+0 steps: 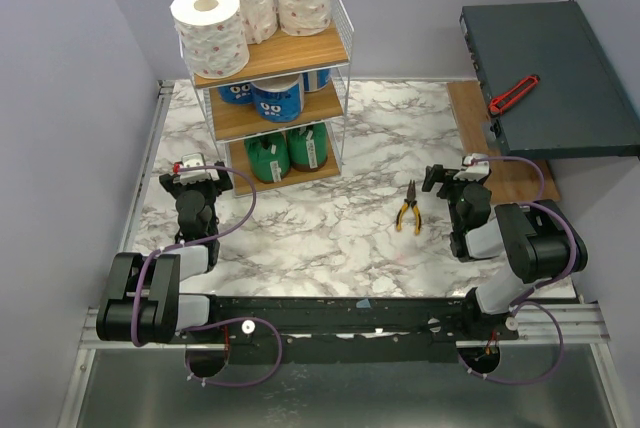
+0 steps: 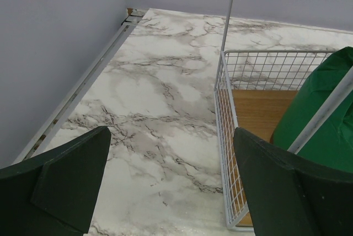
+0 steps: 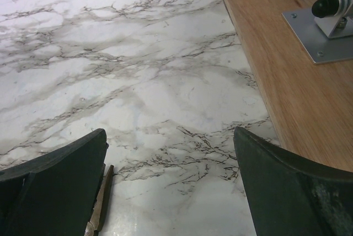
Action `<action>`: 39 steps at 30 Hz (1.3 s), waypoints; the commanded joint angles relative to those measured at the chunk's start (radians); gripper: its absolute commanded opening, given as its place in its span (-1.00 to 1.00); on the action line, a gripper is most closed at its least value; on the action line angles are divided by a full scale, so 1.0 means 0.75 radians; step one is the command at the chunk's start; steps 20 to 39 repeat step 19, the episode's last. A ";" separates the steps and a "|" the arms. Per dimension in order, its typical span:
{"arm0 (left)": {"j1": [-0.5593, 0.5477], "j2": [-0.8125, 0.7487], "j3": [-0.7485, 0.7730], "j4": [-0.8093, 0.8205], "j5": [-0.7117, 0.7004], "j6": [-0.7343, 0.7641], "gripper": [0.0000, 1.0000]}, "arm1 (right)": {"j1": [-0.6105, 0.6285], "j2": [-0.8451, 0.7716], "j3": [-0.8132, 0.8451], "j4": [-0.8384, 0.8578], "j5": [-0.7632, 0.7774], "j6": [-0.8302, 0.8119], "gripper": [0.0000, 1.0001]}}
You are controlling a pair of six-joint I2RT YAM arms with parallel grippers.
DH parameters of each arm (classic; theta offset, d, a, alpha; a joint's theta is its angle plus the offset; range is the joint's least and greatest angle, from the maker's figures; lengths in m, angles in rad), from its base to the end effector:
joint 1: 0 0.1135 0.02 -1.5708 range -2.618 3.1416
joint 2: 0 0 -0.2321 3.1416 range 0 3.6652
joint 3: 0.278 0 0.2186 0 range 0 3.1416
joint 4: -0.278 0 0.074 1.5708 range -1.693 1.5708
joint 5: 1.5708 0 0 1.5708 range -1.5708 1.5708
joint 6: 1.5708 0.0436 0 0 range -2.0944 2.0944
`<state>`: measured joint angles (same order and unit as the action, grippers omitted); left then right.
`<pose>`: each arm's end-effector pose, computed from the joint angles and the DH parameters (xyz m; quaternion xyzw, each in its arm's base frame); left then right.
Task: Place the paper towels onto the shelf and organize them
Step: Reset both arms
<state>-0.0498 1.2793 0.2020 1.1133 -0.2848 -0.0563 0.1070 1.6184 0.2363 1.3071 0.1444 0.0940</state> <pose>0.2218 0.0012 0.1833 -0.1044 0.6869 0.0606 0.7167 0.2455 0.0201 0.1413 0.0443 0.7315 0.0154 0.6802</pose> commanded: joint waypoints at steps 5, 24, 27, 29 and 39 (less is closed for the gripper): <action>-0.009 0.006 0.029 0.009 0.034 -0.017 0.97 | -0.010 0.013 0.005 0.024 -0.005 -0.003 1.00; -0.009 0.004 0.025 0.011 0.039 -0.019 0.97 | -0.010 0.013 0.006 0.024 -0.004 -0.002 1.00; -0.009 0.004 0.025 0.011 0.039 -0.019 0.97 | -0.010 0.013 0.006 0.024 -0.004 -0.002 1.00; -0.009 0.004 0.025 0.011 0.039 -0.019 0.97 | -0.010 0.013 0.006 0.024 -0.004 -0.002 1.00; -0.009 0.004 0.025 0.011 0.039 -0.019 0.97 | -0.010 0.013 0.006 0.024 -0.004 -0.002 1.00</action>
